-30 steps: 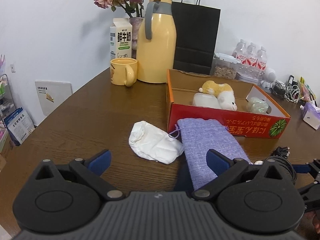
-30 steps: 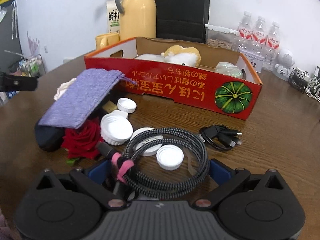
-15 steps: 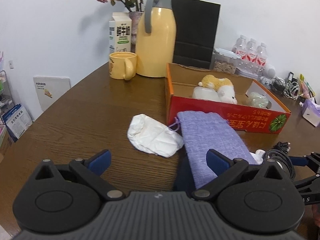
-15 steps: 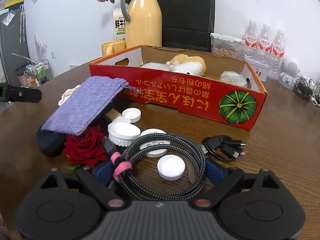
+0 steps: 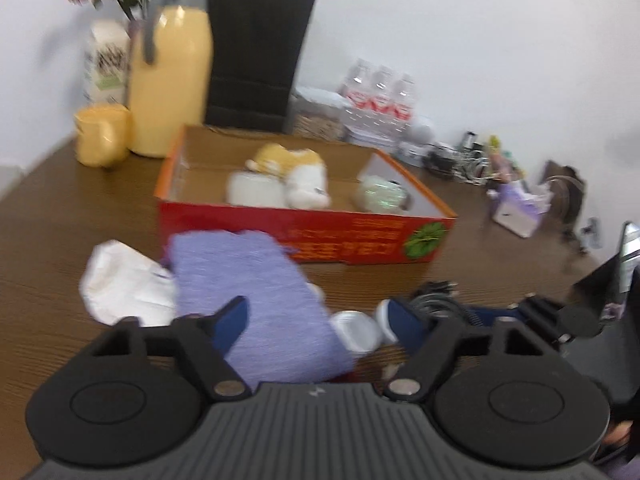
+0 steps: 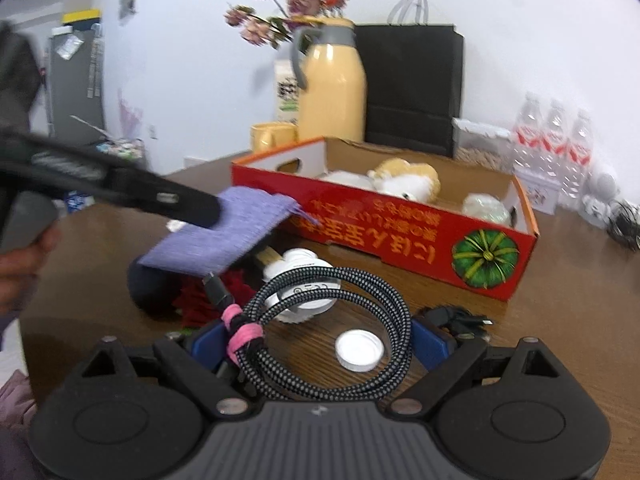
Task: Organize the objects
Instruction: 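Grasp the braided black-white cable with the right tool while the left grasps a white item, then drop the cable in the carton with the right tool while the left drops its item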
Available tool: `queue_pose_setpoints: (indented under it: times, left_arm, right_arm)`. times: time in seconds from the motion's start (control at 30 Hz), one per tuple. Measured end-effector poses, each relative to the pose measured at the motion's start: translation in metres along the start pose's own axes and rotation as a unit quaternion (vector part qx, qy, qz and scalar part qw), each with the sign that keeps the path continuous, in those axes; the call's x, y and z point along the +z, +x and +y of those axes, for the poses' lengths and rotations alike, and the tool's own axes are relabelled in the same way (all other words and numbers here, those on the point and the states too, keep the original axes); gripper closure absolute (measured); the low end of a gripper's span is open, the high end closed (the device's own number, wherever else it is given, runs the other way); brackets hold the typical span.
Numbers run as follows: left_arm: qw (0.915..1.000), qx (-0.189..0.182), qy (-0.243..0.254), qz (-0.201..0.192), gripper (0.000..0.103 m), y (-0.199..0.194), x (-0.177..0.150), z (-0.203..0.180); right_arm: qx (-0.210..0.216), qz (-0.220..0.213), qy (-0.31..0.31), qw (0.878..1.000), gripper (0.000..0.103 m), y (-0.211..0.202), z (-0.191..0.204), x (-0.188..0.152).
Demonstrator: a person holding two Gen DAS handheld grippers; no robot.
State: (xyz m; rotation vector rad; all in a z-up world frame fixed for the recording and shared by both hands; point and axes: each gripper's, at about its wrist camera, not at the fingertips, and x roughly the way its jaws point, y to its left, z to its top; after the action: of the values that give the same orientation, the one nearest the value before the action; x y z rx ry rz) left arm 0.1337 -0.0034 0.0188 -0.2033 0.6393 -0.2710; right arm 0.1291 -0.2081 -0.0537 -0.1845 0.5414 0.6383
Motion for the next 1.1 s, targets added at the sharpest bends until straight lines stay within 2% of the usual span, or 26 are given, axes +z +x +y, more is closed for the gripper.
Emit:
queue_pose_setpoints:
  times: [0.07,0.2,0.3,0.37,0.57,0.7,0.77,0.83,1.0,1.1]
  left_arm:
    - [0.9993,-0.029,-0.019,0.017,0.040,0.008,0.001,0.000]
    - [0.9965,-0.054,-0.048,0.043,0.043,0.021,-0.001,0.002]
    - [0.9919,-0.082,-0.080,0.055,0.051,0.026,-0.002,0.009]
    - [0.9870,-0.104,-0.104,0.064,0.062,0.029,-0.002,0.015]
    - [0.9674,-0.148,-0.192,0.073,0.061,0.032,-0.007,0.040]
    - [0.9601,-0.157,-0.223,0.062,0.064,0.027,-0.009,0.050]
    - [0.9551,-0.167,-0.239,0.052,0.074,0.021,-0.009,0.057]
    - [0.9518,-0.169,-0.253,0.040,0.075,0.015,-0.009,0.065]
    - [0.9550,-0.129,-0.267,0.006,0.074,-0.004,-0.005,0.085]
    - [0.9541,-0.116,-0.276,-0.004,0.073,-0.009,-0.003,0.096]
  right_arm:
    - [0.011,-0.006,-0.008,1.000,0.010,-0.002,0.003,0.000]
    - [0.025,-0.017,-0.017,0.999,0.010,-0.006,0.006,-0.001]
    - [0.035,-0.022,-0.021,0.999,0.010,-0.007,0.008,-0.001]
    - [0.039,-0.022,-0.022,0.999,0.010,-0.007,0.008,-0.002]
    - [0.052,-0.029,-0.019,0.998,0.010,-0.008,0.007,0.000]
    - [0.072,-0.032,-0.019,0.997,0.010,-0.005,0.007,0.006]
    - [0.081,-0.033,-0.026,0.996,0.010,-0.003,0.008,0.011]
    - [0.094,-0.034,-0.032,0.994,0.010,0.000,0.011,0.018]
    - [0.116,-0.043,-0.056,0.991,0.010,0.012,0.023,0.035]
    - [0.130,-0.046,-0.065,0.988,0.010,0.022,0.030,0.045]
